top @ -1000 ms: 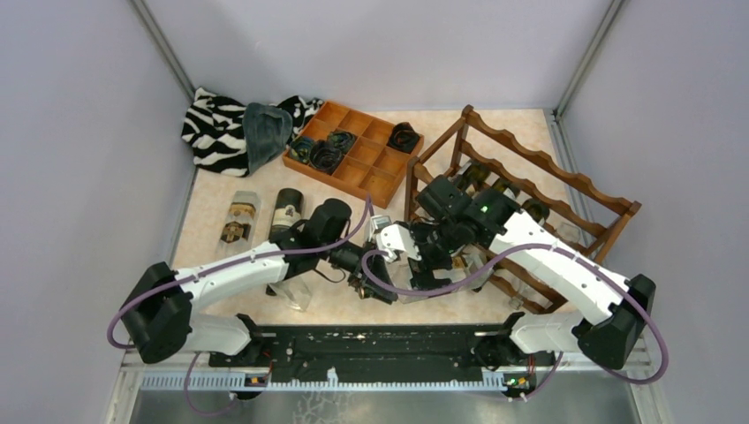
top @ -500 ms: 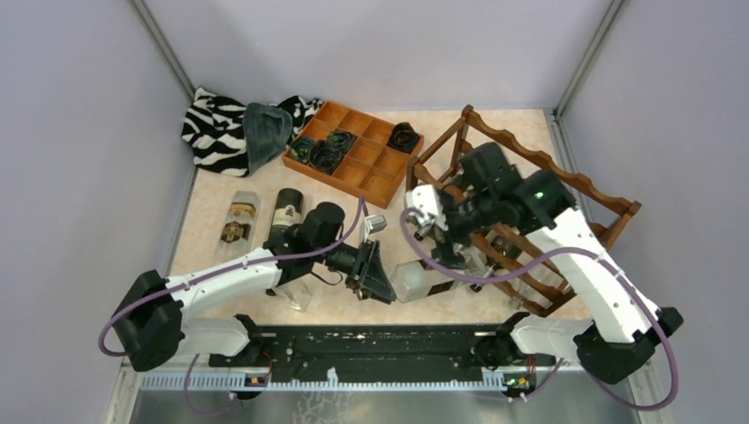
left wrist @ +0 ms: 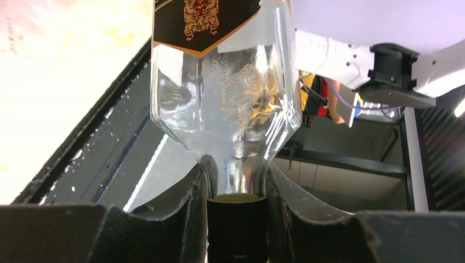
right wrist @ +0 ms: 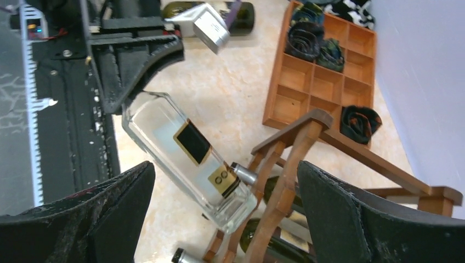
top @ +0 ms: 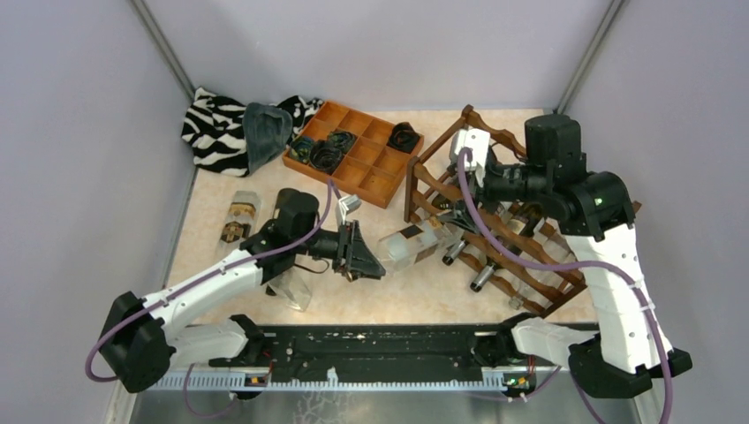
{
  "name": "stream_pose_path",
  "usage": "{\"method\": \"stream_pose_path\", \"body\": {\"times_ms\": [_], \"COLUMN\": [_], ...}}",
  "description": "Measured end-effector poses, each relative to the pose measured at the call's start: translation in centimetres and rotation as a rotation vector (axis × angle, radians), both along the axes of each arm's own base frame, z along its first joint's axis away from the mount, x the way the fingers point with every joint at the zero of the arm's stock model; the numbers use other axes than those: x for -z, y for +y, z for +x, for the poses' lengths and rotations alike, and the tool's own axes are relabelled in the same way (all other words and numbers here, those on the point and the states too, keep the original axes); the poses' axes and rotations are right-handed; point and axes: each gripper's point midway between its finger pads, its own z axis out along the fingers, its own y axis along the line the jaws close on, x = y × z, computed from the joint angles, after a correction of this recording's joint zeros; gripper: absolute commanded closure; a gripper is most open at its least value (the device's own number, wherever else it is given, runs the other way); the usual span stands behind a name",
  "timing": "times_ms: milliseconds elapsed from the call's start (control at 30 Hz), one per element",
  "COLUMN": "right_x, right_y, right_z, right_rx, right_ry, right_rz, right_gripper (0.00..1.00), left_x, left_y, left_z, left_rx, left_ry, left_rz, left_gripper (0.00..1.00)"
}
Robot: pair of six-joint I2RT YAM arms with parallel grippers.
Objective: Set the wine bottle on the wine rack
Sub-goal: Pick up the wine bottle from the center of the board, then place the wine bottle in the wine rack.
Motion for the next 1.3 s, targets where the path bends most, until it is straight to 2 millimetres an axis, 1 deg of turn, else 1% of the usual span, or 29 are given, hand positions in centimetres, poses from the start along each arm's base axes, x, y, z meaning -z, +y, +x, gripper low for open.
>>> {"method": "stream_pose_path", "body": {"times_ms": [67, 167, 333, 567, 733, 1000, 1133, 1300], "right_x": [0.2, 1.3, 3.1, 3.7, 4.7, 6.1, 6.9, 7.2], "right_y": [-0.2, -0.5, -1.0, -1.3, -1.8, -2.9, -3.2, -3.3], "right_z": [0.9, 2.0, 3.1, 3.9, 4.4, 5.8, 6.0, 6.2], "right_rx": [0.042, 0.092, 0.149, 0.183, 0.222, 0.305, 0.322, 0.333], "right_ry": [0.002, 0.022, 0.055, 0.057, 0.067, 0.066, 0.074, 0.069], "right_rz": [-0.005, -0.021, -0.045, -0.050, -0.070, -0.111, -0.127, -0.133], "right_gripper": [0.01, 0.01, 0.01, 0.01, 0.02, 0.02, 0.02, 0.02], "left_x": [-0.2, -0.2, 0.2, 0.0, -0.1, -0.1, -0.2, -0.3], "left_y": [0.3, 0.7, 1.0, 1.1, 1.3, 1.4, 1.5, 1.6], "left_z": [0.6, 1.6, 2.1, 3.0, 3.7, 3.8, 4.0, 4.1], "left_rx": [-0.030, -0.069, -0.095, -0.125, -0.152, -0.154, -0.151, -0.152], "left_ry": [-0.008, -0.016, -0.001, 0.001, 0.000, 0.009, 0.024, 0.037], "left_rz": [-0.002, -0.001, 0.007, -0.012, -0.022, -0.035, -0.043, -0.050], "left_gripper": [1.00, 1.00, 1.00, 1.00, 1.00, 1.00, 1.00, 1.00]}}
